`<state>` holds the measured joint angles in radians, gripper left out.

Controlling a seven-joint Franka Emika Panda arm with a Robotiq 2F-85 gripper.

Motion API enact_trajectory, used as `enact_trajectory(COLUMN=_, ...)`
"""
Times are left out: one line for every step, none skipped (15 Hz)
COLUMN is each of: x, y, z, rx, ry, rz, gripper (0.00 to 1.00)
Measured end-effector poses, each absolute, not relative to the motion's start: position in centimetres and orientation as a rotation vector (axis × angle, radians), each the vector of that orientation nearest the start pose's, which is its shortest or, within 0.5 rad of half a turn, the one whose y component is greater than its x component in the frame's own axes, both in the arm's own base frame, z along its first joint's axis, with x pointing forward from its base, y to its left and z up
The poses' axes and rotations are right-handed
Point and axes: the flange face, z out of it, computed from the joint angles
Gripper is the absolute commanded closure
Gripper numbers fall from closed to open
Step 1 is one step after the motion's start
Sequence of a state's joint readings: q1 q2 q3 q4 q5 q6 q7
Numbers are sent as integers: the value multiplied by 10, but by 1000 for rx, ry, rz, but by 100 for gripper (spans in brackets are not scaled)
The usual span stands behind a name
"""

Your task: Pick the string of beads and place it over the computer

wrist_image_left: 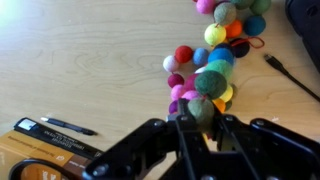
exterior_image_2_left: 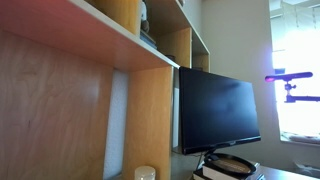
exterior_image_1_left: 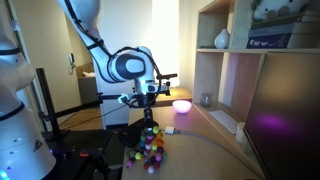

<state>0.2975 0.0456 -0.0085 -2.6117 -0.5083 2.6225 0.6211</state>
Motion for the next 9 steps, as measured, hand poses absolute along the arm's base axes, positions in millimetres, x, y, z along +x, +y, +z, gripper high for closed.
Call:
enact_trajectory(x=408, y=130, z=241, rx=-3358, ry=-172, rz=-157, gripper=95)
enact_trajectory(x=407, y=126, z=249, rx=-3350, ry=-148, rz=-182, gripper=55)
enact_trajectory(x=406, y=122, z=256, rx=-3343, ry=-123, rz=-199, gripper=54)
enact_trajectory(x=406, y=119, z=262, rx=-3336, ry=-97, rz=-211, gripper=49)
enact_trajectory(x=406, y=116, z=265, rx=-3325, ry=-72, rz=-211, gripper=83)
enact_trajectory(x=406, y=114, z=268, rx=-3318, ry=-60, rz=-212, gripper=61)
enact_trajectory(x=407, y=112, z=270, rx=-3311, ry=-45, rz=-211, gripper=62)
enact_trajectory(x=407, y=112, z=270, rx=-3309, ry=-34, rz=-211, gripper=69)
enact_trajectory(x=407, y=112, z=270, rx=-3308, ry=-31, rz=-210, gripper=77)
